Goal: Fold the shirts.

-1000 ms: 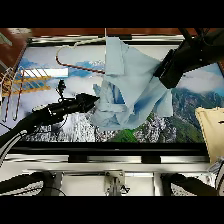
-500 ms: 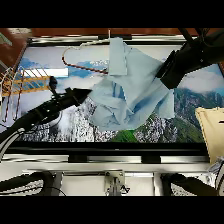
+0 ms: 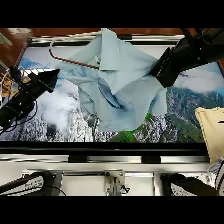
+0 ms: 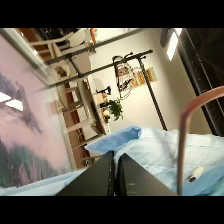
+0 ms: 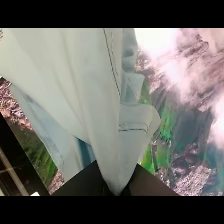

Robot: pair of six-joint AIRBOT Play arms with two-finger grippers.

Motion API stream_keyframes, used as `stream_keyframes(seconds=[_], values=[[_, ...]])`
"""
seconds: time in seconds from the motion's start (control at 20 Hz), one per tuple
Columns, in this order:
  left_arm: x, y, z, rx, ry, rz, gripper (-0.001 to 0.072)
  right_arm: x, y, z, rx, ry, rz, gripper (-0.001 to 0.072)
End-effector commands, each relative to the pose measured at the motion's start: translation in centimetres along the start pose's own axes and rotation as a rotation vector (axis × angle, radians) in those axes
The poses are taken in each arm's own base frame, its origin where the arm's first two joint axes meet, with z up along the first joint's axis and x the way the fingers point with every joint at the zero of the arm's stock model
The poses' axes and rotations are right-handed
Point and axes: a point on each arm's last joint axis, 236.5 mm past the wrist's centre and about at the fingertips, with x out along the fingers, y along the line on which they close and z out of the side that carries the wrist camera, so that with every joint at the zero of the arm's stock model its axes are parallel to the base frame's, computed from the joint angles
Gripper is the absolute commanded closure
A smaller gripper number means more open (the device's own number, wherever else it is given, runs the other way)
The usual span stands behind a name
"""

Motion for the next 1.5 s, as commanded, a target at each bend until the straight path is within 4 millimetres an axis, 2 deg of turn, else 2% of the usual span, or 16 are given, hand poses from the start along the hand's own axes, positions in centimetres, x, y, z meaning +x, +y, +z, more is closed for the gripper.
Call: stream_keyframes(seconds=[0.0,0.15,0.3,0.5,0.6,0.75,0.9,1.0,1.15,1.2,1.35,1.4,1.45], values=[[0.3,-2.6,2.2,0.039,-0.02,-0.046,0.0649,0.3,0.2,0.1,-0.017,-0.002,0.016,0.0647],[0.9,-4.8,3.2,0.068,-0.022,-0.084,0.0649,1.2,0.2,-0.6,-0.013,0.03,0.044,0.0647],[1.2,-6.3,4.0,0.101,-0.025,-0.107,0.0649,1.9,-0.7,-0.5,-0.011,0.032,0.021,0.0648],[-0.3,-5.5,6.0,0.127,-0.06,-0.068,0.0649,1.8,-2.0,-1.2,-0.03,0.057,-0.031,0.0648],[-1.2,-5.2,7.0,0.124,-0.084,-0.055,0.0649,1.8,-2.0,-1.3,-0.045,0.064,-0.032,0.0649],[-1.7,-5.1,7.4,0.13,-0.087,-0.054,0.0649,1.8,-2.5,-1.7,-0.046,0.081,-0.053,0.0649],[-1.4,-6.0,6.2,0.131,-0.047,-0.095,0.0649,1.8,-2.3,-1.7,-0.046,0.081,-0.044,0.0649],[-0.6,-6.8,5.2,0.138,-0.02,-0.115,0.0649,2.2,-1.4,-1.7,-0.033,0.082,0.0,0.065],[1.8,-10.0,3.7,0.225,0.032,-0.18,0.0649,4.2,0.6,-2.8,-0.049,0.195,0.055,0.065],[2.6,-11.6,3.3,0.253,0.046,-0.207,0.0649,5.1,0.9,-2.6,-0.043,0.215,0.051,0.065],[4.5,-16.0,1.4,0.369,0.126,-0.27,0.0649,7.0,0.5,-0.8,0.039,0.172,0.015,0.0649],[5.0,-16.7,0.2,0.415,0.179,-0.266,0.0649,7.3,0.0,0.0,0.082,0.136,-0.008,0.0649],[5.5,-16.7,-1.2,0.451,0.246,-0.233,0.0649,7.4,-0.6,0.9,0.124,0.096,-0.032,0.0649]])
